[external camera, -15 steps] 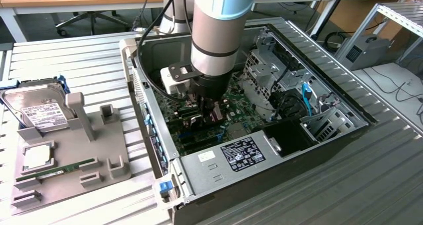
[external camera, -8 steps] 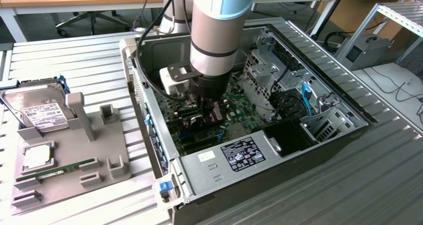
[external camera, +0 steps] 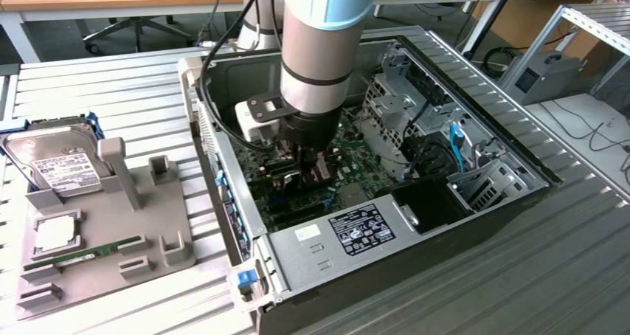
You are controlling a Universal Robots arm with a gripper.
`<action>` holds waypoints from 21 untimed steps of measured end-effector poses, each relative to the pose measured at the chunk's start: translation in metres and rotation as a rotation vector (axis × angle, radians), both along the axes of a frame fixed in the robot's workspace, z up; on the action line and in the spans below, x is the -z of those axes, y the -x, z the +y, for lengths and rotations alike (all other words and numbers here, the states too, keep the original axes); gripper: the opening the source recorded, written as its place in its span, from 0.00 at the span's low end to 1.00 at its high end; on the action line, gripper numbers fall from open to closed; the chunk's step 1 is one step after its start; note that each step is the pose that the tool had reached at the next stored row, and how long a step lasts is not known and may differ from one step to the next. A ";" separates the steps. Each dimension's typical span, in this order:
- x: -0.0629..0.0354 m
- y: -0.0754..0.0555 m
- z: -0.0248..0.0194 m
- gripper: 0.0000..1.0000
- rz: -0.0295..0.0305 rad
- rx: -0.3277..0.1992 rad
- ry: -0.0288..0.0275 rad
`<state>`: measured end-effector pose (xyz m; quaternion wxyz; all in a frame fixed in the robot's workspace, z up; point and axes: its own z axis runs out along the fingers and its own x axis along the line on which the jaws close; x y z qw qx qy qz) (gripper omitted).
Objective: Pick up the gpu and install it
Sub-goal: 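Insert the gpu into the slot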
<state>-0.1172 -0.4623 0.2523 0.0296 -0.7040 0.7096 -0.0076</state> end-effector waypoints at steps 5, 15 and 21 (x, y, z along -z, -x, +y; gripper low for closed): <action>0.0003 0.003 0.0000 0.27 -0.0005 0.000 0.0002; 0.0043 0.003 0.0000 0.27 -0.0048 0.000 0.0000; -0.0052 0.003 0.0002 0.27 -0.0045 0.000 0.0006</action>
